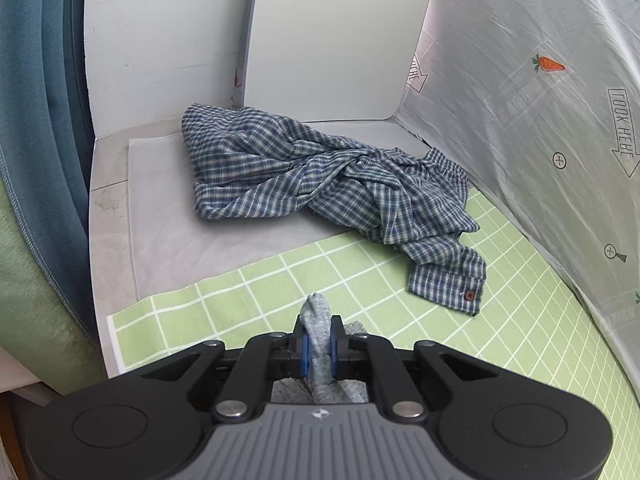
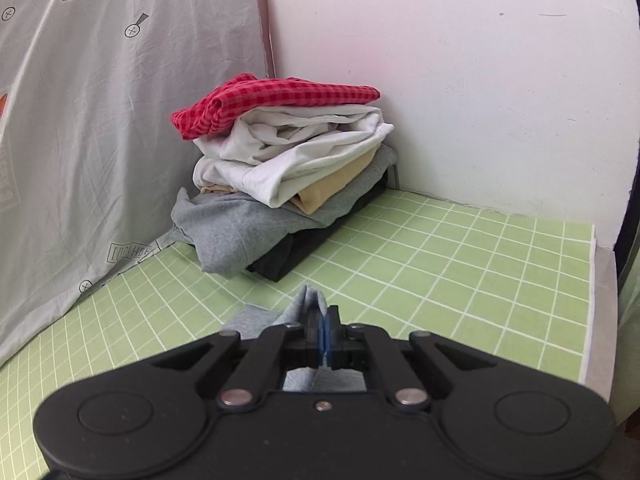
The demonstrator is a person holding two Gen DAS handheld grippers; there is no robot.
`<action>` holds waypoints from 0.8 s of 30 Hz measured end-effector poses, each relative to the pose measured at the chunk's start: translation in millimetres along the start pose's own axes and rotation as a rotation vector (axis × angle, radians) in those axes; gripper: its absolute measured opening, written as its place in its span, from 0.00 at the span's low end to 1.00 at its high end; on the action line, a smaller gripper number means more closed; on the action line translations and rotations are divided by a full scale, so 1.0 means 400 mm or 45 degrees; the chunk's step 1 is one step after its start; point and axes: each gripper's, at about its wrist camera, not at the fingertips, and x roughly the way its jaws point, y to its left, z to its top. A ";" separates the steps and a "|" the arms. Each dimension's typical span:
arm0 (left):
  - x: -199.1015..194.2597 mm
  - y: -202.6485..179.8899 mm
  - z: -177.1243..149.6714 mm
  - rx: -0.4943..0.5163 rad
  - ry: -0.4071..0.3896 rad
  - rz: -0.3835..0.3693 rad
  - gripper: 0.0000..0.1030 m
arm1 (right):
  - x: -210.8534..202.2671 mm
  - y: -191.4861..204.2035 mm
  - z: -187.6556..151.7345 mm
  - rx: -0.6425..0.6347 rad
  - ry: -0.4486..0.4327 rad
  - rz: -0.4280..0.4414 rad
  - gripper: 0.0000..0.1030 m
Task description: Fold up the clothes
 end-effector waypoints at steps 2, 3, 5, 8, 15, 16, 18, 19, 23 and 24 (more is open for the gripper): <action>-0.003 0.025 -0.016 0.001 0.015 0.011 0.11 | -0.010 -0.024 -0.015 0.004 0.018 -0.012 0.01; -0.005 0.038 -0.024 0.006 0.022 0.017 0.11 | -0.012 -0.034 -0.023 0.008 0.025 -0.017 0.01; -0.007 0.057 -0.041 0.021 0.034 0.029 0.11 | -0.017 -0.049 -0.038 0.004 0.039 -0.030 0.01; -0.004 0.084 -0.064 0.041 0.056 0.050 0.11 | -0.020 -0.063 -0.057 -0.009 0.060 -0.044 0.01; 0.015 0.143 -0.107 0.032 0.102 0.075 0.11 | -0.019 -0.085 -0.102 -0.014 0.113 -0.100 0.02; 0.012 0.150 -0.110 0.032 0.104 0.074 0.11 | -0.022 -0.087 -0.104 -0.013 0.112 -0.104 0.02; 0.000 0.158 -0.113 0.036 0.097 0.067 0.11 | -0.031 -0.091 -0.105 -0.007 0.100 -0.114 0.02; -0.003 0.160 -0.115 0.044 0.095 0.068 0.11 | -0.036 -0.097 -0.103 0.005 0.091 -0.126 0.02; 0.014 0.165 -0.137 0.088 0.133 0.113 0.12 | -0.032 -0.112 -0.108 0.029 0.121 -0.148 0.02; 0.021 0.166 -0.145 0.099 0.147 0.129 0.15 | -0.030 -0.108 -0.114 0.005 0.134 -0.146 0.02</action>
